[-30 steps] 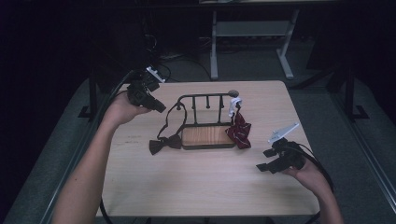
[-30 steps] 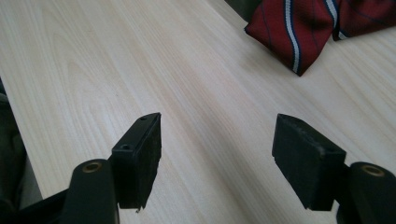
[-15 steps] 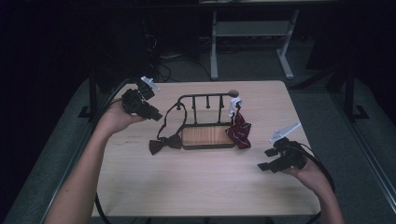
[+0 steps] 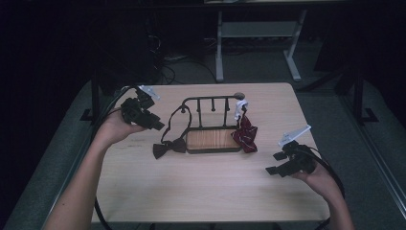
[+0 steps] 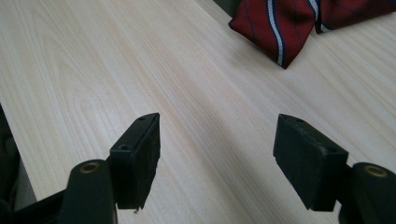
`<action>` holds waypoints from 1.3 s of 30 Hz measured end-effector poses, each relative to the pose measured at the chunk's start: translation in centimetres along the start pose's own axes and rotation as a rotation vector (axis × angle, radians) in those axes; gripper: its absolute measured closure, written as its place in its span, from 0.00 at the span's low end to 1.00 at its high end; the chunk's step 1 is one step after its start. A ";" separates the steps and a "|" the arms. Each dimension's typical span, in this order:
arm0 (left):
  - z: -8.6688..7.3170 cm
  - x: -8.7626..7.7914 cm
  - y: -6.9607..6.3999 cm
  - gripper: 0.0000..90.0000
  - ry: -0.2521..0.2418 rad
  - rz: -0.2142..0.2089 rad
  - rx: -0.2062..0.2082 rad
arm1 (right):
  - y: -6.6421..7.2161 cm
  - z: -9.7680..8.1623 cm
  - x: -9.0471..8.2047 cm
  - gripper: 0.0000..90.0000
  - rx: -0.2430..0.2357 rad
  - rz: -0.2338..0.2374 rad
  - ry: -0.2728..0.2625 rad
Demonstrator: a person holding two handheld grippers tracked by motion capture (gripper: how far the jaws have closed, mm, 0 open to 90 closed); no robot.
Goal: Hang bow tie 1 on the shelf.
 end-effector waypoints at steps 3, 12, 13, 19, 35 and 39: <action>-0.2 -0.2 -0.2 0.68 -0.015 -0.001 -0.007 | -0.2 -0.1 0.0 0.35 0.002 0.000 -0.002; -1.2 -0.1 -0.7 0.67 -0.018 0.003 -0.006 | -0.2 -0.2 0.0 0.35 0.009 -0.002 0.000; -1.3 -0.1 -0.8 0.66 -0.019 0.001 -0.005 | -0.2 -0.2 0.0 0.35 0.012 -0.001 0.003; -2.0 0.1 -1.2 0.65 -0.013 0.004 -0.005 | -0.4 -0.2 0.0 0.35 0.012 -0.002 0.000; -3.6 0.8 -2.7 0.62 -0.005 -0.008 0.011 | -0.4 -0.3 0.0 0.35 0.016 -0.001 0.003; -4.1 1.1 -3.1 0.60 -0.002 -0.009 0.011 | -0.4 -0.4 0.1 0.35 0.016 0.000 0.005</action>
Point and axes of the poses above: each handheld gripper's, and its own axes: x roughly forward along the jaws, z roughly out of its top, y roughly to its left, the point moved 9 cm from there along x, roughly forward along the jaws, and after that the axes turned 6 degrees about x, right-handed, at the moved point
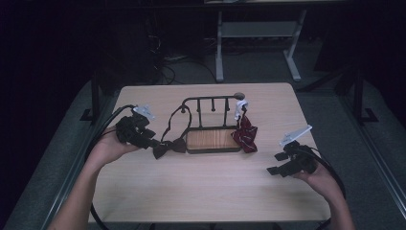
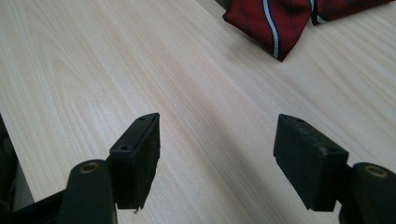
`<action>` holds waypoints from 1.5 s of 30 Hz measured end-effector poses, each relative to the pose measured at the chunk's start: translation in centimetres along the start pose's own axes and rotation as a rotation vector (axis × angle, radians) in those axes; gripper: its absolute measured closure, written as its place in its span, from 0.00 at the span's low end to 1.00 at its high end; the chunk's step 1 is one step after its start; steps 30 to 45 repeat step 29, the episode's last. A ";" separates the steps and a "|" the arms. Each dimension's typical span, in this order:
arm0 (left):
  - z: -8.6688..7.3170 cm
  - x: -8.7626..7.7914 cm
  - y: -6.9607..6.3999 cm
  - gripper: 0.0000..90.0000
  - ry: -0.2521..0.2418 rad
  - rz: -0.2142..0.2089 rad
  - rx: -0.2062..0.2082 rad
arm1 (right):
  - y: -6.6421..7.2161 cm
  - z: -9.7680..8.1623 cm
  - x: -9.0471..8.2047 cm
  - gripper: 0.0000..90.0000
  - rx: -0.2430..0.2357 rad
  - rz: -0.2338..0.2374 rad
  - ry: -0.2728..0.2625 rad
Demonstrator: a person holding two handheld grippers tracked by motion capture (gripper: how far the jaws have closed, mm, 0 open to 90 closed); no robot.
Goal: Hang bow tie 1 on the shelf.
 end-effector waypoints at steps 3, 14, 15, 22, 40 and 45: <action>-0.5 0.2 -0.3 0.60 0.000 -0.008 -0.002 | 0.0 -0.1 -0.1 0.35 0.009 0.000 0.003; -2.1 1.0 -1.3 0.56 0.000 -0.022 -0.009 | 0.1 0.0 0.2 0.35 0.002 0.004 0.006; -2.3 1.1 -1.3 0.56 0.006 -0.023 -0.002 | 0.1 -0.1 0.2 0.35 0.001 0.004 0.006; -2.9 1.7 -1.8 0.54 -0.007 -0.028 -0.015 | 0.1 0.0 0.3 0.35 0.002 0.005 0.008; -3.5 2.3 -2.2 0.52 -0.008 -0.036 -0.019 | 0.1 0.0 0.3 0.35 -0.003 0.004 0.006; -3.5 2.3 -2.2 0.52 -0.008 -0.036 -0.019 | 0.1 0.0 0.3 0.35 -0.003 0.004 0.006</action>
Point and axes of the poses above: each handheld gripper's, and its own axes: x roughly forward along the jaws, z roughly out of its top, y roughly to its left, the point moved 9 cm from there along x, roughly forward along the jaws, and after that the axes turned 6 degrees about x, right-handed, at the moved point
